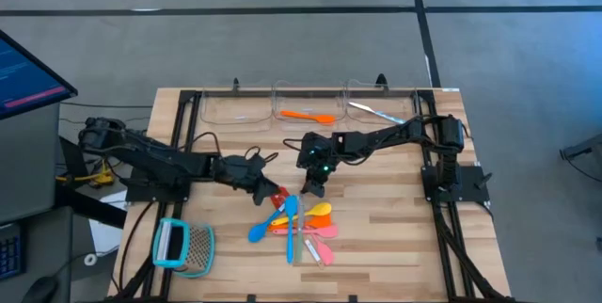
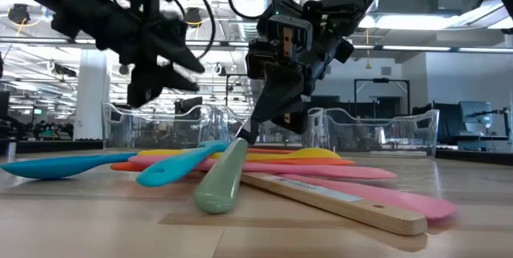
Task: Pick & Place Kitchen Items
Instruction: Put the green table knife into the right transparent bin
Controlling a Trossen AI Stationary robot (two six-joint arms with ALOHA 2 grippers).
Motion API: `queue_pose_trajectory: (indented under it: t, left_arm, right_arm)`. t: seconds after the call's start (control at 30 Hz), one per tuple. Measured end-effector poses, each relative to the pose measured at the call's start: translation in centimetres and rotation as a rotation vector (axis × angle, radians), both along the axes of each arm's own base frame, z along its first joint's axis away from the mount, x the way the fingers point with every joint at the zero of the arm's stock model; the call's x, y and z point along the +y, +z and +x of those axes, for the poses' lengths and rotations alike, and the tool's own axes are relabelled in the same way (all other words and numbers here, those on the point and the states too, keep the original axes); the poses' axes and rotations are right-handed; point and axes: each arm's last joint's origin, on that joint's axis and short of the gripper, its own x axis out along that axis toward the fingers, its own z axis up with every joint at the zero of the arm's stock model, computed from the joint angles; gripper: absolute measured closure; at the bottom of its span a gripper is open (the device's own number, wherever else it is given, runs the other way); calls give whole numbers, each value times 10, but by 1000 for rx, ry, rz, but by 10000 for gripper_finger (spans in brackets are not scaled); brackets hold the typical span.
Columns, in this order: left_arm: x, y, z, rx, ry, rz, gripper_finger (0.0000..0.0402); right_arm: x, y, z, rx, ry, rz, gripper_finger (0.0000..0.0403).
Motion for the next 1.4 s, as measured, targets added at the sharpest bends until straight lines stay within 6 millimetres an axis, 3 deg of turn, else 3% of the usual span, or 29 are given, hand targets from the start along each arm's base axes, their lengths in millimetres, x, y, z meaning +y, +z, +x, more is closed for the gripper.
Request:
queue_pose_trajectory:
  t: [0.27,0.47,0.7,0.9,1.4]
  left_arm:
    - [-12,-17,11,-9,55,-52,228]
    - [-25,-34,18,-15,98,-43,244]
    - [-33,-39,30,-166,98,-115,265]
    - [-33,-55,31,-113,113,-138,276]
    - [-35,-51,38,-193,105,-155,286]
  right_arm:
    - [0,7,1,-50,13,-17,402]
    - [0,13,1,-82,19,-26,402]
    - [0,18,0,-94,18,-38,402]
    - [0,17,0,-94,22,-40,402]
    - [0,17,0,-94,18,-47,402]
